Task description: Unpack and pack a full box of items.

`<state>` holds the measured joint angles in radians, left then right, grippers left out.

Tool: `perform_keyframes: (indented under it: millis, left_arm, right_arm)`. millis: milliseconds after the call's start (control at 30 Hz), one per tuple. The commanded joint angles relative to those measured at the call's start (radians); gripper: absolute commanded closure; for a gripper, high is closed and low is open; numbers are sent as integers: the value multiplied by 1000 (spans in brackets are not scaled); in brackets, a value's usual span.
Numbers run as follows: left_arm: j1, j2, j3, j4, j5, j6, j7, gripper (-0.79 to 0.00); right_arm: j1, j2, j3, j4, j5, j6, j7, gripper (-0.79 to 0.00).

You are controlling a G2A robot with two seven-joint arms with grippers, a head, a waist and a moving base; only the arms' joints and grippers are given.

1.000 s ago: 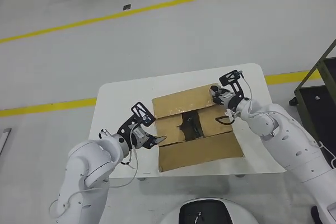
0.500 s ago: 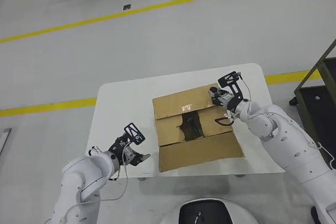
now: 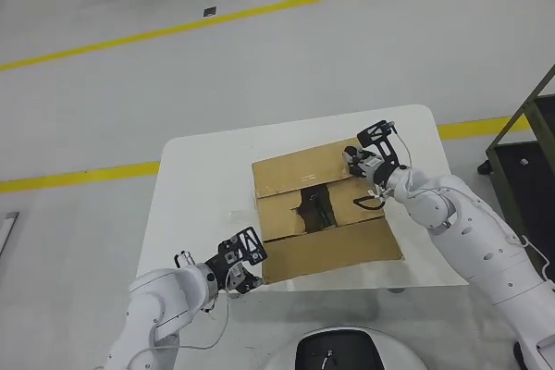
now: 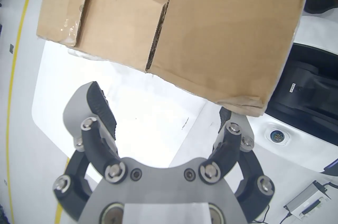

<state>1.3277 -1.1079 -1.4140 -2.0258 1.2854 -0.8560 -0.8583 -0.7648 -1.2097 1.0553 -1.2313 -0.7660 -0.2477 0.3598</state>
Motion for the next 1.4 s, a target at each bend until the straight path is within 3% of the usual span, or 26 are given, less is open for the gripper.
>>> perform_keyframes:
  millis: [0,167,433,867,1133,1367]
  left_arm:
    - [-9,2,3,8,0,3,14,-785]
    - [-41,3,14,-1,10,33,60,-785]
    - [-113,1,21,23,-7,155,94,-785]
    - [-320,-17,166,208,47,285,1,-785]
    - [-382,-26,233,292,100,313,-15,-785]
    - [-397,-28,243,321,103,327,-8,-785]
  right_arm:
    - [-2,-1,2,-1,4,0,1,0]
    - [-6,-2,7,-6,1,-5,8,0]
    - [-7,1,60,-57,51,5,19,0]
    - [-2,29,232,-199,86,13,49,0]
    - [-66,21,129,-212,-65,-6,4,0]
    - [-54,-2,20,-85,-188,17,-93,0]
